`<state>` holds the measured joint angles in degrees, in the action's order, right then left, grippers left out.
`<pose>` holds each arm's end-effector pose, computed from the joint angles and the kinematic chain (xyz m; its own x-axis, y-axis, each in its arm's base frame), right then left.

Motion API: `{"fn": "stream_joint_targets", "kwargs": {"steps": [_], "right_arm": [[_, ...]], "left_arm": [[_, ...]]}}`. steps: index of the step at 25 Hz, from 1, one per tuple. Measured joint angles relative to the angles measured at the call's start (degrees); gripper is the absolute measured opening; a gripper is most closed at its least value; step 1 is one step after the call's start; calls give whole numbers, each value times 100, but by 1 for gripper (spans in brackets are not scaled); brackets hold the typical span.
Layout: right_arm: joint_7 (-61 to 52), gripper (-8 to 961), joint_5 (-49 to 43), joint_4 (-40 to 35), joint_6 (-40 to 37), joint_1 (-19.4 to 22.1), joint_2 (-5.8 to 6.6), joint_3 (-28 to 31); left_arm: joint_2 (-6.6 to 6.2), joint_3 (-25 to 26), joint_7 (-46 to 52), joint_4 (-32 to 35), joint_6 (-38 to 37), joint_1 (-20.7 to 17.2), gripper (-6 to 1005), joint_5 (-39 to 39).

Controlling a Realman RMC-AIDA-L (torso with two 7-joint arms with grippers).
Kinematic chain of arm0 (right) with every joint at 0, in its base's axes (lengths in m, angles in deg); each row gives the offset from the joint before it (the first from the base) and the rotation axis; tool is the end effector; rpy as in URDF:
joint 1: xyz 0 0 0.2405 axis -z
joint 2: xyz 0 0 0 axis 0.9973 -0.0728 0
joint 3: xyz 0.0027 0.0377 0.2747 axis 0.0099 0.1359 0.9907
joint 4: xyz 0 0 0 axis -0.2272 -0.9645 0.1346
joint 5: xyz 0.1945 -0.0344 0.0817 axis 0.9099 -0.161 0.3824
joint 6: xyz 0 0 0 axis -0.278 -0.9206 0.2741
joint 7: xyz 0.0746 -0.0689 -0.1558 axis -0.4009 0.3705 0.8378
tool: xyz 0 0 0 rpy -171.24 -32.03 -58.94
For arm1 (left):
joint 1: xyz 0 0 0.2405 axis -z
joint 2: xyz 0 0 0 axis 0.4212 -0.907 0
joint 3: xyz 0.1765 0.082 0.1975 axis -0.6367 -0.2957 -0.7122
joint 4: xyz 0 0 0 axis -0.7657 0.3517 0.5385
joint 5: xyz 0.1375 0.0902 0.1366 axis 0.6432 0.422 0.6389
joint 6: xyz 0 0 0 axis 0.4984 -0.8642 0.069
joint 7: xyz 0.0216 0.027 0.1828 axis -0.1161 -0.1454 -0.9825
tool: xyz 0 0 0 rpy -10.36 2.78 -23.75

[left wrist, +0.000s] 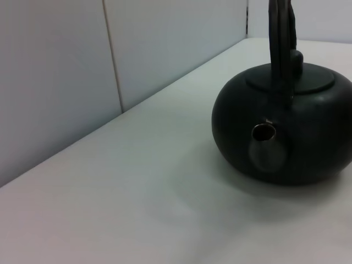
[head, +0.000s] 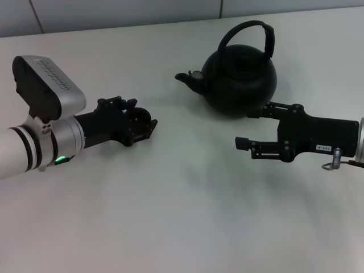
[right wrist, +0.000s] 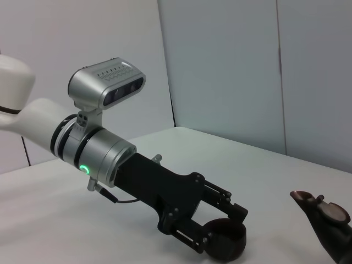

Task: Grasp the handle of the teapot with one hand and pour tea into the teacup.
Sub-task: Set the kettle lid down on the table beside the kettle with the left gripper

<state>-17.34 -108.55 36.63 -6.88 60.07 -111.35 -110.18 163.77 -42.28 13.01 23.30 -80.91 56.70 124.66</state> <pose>0.3030 0.3272 -0.0447 0.8120 -0.2136 -0.5432 -0.4110 -0.8701 -0.2722 -0.2559 0.4033 -0.1439 0.9357 0.2171 0.2782 0.3289 -0.8224 -0.4643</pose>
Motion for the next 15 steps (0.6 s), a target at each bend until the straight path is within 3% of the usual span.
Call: {"fn": "stream_joint_targets", "kwargs": {"steps": [10,15], "right_arm": [[0,801,-3,0,3,1,0,0],[-3,800,-1,0,7,26,0,10]], "left_arm": [[0,3,52,30,-91,3,759,11],[-1,-2,78,157,-222,-36,844,26]]}}
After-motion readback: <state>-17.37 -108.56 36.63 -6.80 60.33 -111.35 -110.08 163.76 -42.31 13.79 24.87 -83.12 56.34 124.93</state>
